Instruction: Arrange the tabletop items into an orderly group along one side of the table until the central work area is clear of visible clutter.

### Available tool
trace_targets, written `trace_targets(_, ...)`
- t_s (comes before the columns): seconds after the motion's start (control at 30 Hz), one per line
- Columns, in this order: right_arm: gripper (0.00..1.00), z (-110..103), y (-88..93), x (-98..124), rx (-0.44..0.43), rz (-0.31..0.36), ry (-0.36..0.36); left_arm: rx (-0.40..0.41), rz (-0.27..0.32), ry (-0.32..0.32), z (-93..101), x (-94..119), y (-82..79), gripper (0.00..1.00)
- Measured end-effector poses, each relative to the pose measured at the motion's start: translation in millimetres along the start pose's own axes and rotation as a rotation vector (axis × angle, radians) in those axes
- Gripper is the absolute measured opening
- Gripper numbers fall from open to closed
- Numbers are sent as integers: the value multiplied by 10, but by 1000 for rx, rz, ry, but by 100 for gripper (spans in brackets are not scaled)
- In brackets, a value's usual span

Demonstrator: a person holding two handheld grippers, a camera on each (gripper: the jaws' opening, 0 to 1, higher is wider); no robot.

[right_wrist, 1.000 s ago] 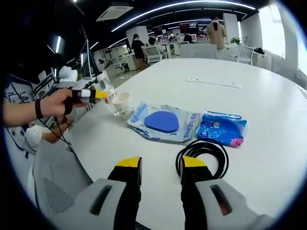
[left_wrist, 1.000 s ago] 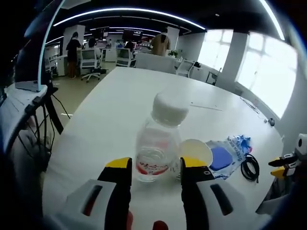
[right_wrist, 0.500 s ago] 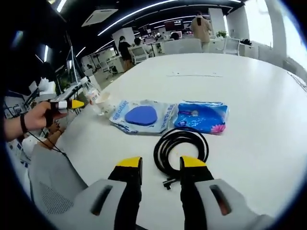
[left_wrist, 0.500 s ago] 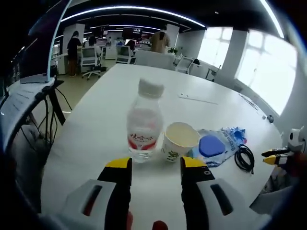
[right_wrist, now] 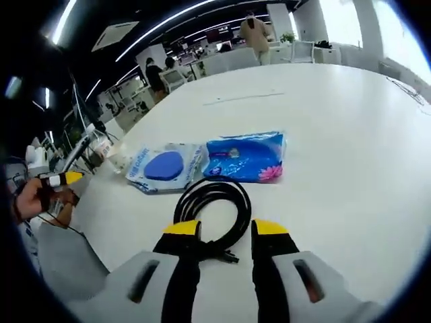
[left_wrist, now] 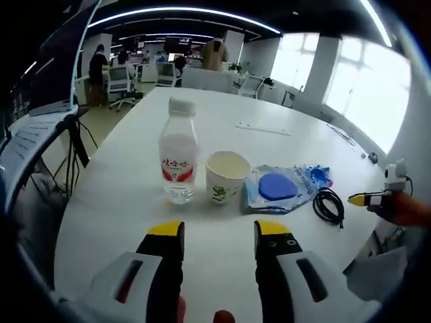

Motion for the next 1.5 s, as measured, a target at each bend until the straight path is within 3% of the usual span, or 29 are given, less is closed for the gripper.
trace_targets(0.2,27,64,-25,-147,-68,-8,-1,-3,-4,-9,83,90,25,41)
trace_targets(0.4,25,98,-6,-272,-74,-39,5,-6,-1,-23,137,178,30,42)
trace_targets(0.57,6,130,-13,-279,-64,-18,13,-1,2,-43,135,240,13,42)
trace_targets(0.8,1,121,-4,-259,-57,-19,-5,6,-4,-76,99,307,2,41)
trace_targets(1.03,1,122,72,-186,-13,-36,-10,8,-2,-93,100,322,-30,41)
trace_targets(1.5,2,146,221,-53,-66,-21,-17,17,7,-100,161,348,-47,42)
Point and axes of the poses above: the point that each gripper's makers call its tool centre point, and the gripper's own axes: x roughly backward along the fingers, z roughly to its right, y roughly out of its underside, the point moved 10 cm from there along x, roughly backward along the fingers, and after that the axes turned 15 degrees about -x, right-handed, at the moved point
